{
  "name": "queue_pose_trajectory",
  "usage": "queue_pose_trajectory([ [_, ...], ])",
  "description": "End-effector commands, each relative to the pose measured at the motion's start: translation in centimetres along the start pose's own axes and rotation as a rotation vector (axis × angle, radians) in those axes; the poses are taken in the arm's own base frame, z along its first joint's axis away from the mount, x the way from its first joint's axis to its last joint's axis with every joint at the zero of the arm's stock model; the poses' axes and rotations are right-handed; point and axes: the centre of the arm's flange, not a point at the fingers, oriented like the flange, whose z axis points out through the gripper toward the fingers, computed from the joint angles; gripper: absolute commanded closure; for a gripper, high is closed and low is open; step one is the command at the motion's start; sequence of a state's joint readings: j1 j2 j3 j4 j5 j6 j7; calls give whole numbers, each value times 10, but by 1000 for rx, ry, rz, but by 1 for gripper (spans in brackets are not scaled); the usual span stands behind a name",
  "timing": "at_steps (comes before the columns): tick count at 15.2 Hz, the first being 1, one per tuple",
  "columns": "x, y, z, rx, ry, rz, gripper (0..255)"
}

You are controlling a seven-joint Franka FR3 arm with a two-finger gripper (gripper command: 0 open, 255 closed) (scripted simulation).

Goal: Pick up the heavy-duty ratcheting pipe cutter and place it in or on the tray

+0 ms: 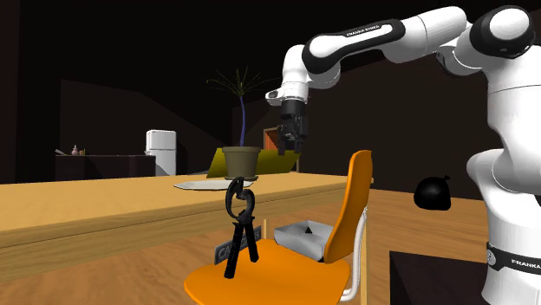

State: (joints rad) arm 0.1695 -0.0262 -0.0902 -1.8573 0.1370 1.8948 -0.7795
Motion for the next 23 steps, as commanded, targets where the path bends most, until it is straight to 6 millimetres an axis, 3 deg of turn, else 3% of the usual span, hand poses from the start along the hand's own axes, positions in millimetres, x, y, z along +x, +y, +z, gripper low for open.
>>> queue_pose_trajectory([
  [1,22,8,12,15,0,-81,0],
  [6,82,18,42,54,0,-272,0],
  [11,139,15,70,90,0,-452,0],
  [18,138,12,107,90,0,-452,0],
  [23,138,12,110,90,0,-452,0],
])
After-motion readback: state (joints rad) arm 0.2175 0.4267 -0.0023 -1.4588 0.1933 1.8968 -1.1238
